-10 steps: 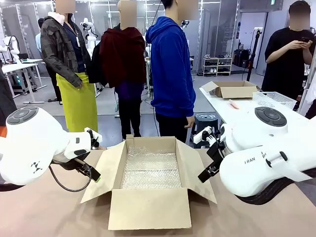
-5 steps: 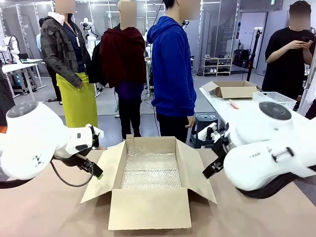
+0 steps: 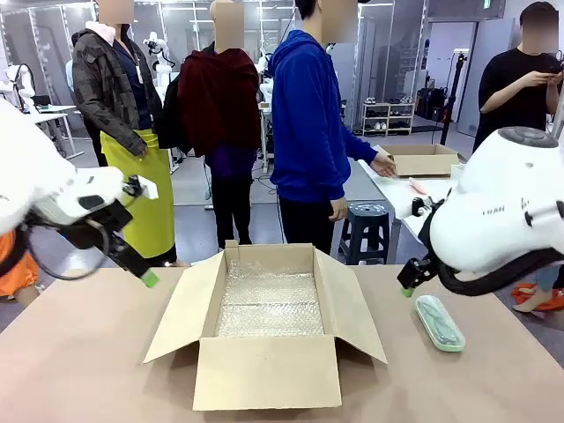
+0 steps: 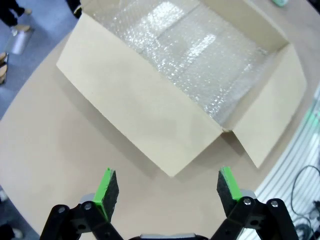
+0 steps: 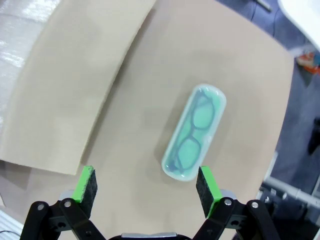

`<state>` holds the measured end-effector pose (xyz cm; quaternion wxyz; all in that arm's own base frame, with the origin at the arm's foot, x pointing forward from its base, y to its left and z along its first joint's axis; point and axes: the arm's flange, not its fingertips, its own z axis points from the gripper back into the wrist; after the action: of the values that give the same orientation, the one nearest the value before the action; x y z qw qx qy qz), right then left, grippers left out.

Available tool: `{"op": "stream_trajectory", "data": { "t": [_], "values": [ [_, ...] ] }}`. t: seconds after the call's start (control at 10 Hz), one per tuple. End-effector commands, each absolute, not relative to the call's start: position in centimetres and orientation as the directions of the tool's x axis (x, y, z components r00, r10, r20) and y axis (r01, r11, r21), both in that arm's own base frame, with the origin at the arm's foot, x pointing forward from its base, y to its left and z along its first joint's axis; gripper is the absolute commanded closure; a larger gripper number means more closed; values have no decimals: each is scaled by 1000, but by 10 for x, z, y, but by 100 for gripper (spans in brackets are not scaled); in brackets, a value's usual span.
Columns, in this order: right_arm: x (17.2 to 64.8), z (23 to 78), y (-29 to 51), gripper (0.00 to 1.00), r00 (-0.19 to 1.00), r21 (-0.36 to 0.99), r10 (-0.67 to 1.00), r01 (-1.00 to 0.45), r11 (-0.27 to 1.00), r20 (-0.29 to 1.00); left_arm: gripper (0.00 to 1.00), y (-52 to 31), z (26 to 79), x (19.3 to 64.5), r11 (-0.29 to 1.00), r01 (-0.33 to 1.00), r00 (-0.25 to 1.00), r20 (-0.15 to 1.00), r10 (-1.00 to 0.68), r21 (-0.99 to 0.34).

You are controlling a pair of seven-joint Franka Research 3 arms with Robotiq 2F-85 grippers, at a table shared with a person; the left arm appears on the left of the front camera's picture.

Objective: Pack the glasses set securely to prepare it for shipping.
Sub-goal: Place the Glasses case inside the Package Box.

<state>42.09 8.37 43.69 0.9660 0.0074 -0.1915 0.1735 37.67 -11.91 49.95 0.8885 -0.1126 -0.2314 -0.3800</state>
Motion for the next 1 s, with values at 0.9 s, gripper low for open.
{"op": "stream_trajectory", "data": {
  "t": [0.9],
  "values": [
    [473, 400, 46, 0, 958, 55, 153, -171, 984, 243, 0, -84, 531, 360, 577, 812, 501, 612, -612, -88]
  ]
}}
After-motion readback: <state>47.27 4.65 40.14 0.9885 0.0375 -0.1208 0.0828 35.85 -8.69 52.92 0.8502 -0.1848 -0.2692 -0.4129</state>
